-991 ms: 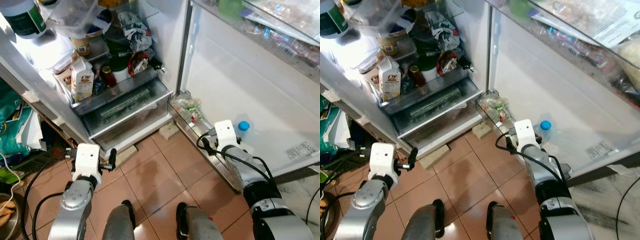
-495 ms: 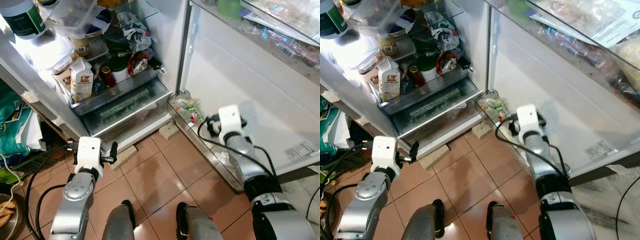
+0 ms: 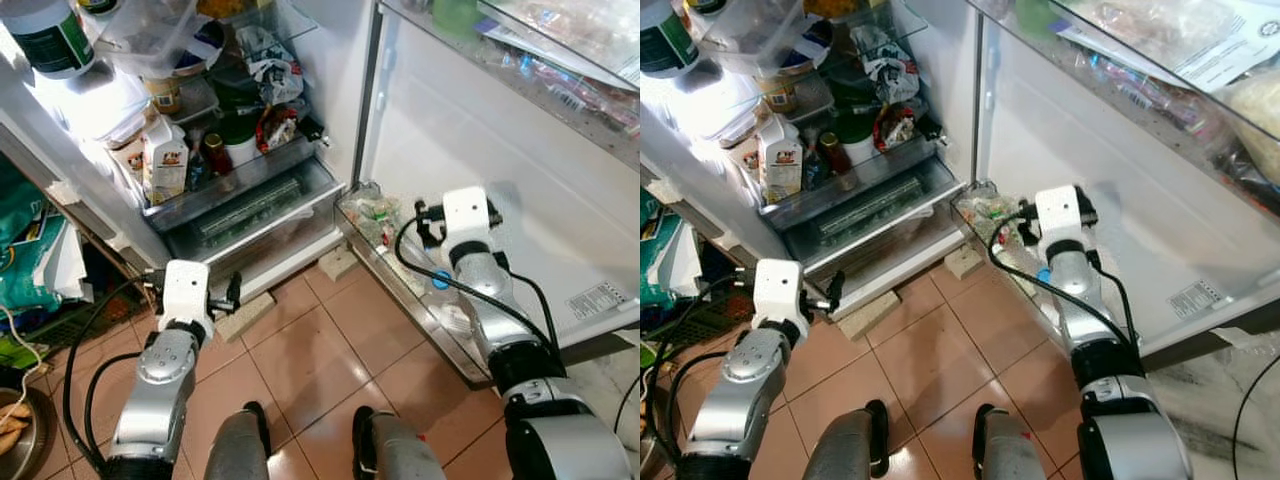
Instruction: Restocking fridge
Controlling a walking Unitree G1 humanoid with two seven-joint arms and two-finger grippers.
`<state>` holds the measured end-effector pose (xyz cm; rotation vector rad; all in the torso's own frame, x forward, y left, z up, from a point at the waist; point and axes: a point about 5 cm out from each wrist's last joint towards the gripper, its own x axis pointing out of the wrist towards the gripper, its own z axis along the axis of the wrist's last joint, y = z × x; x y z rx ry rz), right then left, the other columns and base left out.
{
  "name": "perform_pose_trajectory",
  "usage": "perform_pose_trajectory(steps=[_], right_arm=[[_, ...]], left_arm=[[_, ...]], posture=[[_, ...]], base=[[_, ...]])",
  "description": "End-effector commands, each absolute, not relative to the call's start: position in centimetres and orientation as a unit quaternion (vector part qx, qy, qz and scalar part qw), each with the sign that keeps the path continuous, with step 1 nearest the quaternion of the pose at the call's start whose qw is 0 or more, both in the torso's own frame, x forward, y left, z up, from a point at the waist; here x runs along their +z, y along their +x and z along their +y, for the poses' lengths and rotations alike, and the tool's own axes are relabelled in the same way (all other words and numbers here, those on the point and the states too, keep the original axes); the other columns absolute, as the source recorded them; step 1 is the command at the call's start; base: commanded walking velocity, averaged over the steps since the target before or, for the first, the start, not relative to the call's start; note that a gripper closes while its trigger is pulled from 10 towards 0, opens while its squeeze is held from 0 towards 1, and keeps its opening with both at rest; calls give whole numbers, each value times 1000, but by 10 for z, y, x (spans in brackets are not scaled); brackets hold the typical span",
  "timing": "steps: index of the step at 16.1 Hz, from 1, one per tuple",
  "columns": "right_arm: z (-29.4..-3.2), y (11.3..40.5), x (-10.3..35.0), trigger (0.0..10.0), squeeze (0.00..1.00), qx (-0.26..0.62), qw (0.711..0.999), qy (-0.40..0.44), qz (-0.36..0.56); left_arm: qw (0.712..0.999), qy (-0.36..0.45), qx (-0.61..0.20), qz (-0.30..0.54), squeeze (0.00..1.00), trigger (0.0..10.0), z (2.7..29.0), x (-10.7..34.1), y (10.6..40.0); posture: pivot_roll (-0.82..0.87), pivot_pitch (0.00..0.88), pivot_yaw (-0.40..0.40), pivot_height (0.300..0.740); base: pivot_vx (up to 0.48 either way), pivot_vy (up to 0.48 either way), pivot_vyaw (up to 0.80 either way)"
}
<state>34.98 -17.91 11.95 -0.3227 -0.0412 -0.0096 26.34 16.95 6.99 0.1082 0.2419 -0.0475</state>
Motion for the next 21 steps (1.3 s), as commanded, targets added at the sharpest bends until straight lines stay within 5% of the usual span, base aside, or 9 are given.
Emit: perform_pose_trajectory(steps=[1,7,13,21], right_arm=[[-179,345,119,10000,0,-7,988,-150,-34],[-163,303,110,10000,0,15,992,-105,-66],[-157,292,118,10000,0,21,990,-108,-87],[-156,291,121,10000,0,17,991,-108,-80]], left_arm=[[990,65,-17,127,0,10000,174,65,262],[992,65,-11,105,0,10000,167,68,273],[993,71,-18,97,0,10000,166,69,276],[992,77,-17,96,0,10000,167,68,279]], posture=[[55,140,26,740],[28,104,37,740],[18,103,42,740],[23,103,50,740]], base=[[0,0,0],[0,0,0],[0,0,0],[0,-460,0]])
